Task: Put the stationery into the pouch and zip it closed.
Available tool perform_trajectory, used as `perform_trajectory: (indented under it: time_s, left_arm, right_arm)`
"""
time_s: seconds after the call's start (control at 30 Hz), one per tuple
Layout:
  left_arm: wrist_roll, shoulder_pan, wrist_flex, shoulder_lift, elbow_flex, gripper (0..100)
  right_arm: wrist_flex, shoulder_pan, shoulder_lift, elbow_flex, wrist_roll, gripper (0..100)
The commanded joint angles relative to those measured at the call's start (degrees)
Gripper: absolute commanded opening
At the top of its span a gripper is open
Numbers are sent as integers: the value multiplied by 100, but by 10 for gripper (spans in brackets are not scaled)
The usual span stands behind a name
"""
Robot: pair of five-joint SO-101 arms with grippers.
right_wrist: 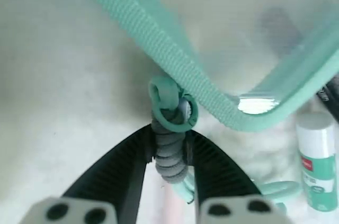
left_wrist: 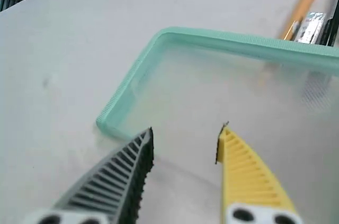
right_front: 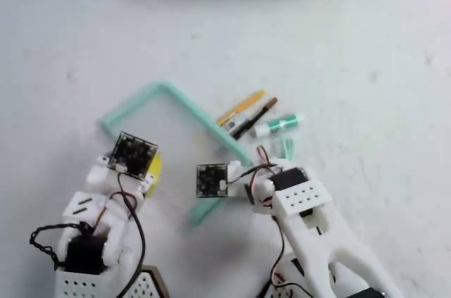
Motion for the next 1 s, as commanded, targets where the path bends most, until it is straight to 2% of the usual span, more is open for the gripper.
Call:
perform_trajectory:
  time_s: [0.0,0.2,0.33,0.43,0.6,0.7,0.83,0.97]
  left_arm:
    - [70,-31,-158,-40,-62,210]
    - [0,13,-123,-40,-105,227]
    - [-422,13,-105,-40,-246,251]
    - [-448,13,220,-40,-651,251]
    - [-791,13,1345,-40,-2101,252]
    - [-949,13,1749,-40,-2681,252]
    - [-932,22,2127,-40,-2989,253]
    - [-695,22,2119,-40,-2989,255]
  right_arm:
    - [4,48,-75,-123,-9,16]
    - [1393,22,-998,-1565,-738,17]
    - [2167,13,-1640,-2655,-993,17]
    - [2527,13,-1719,-3420,-1257,17]
    - [2651,57,-1719,-4158,-1741,17]
    - [2738,13,-1719,-4457,-2066,17]
    - [2897,-215,-1710,-4949,-2532,17]
    - [2923,-356,-1525,-5407,-2866,17]
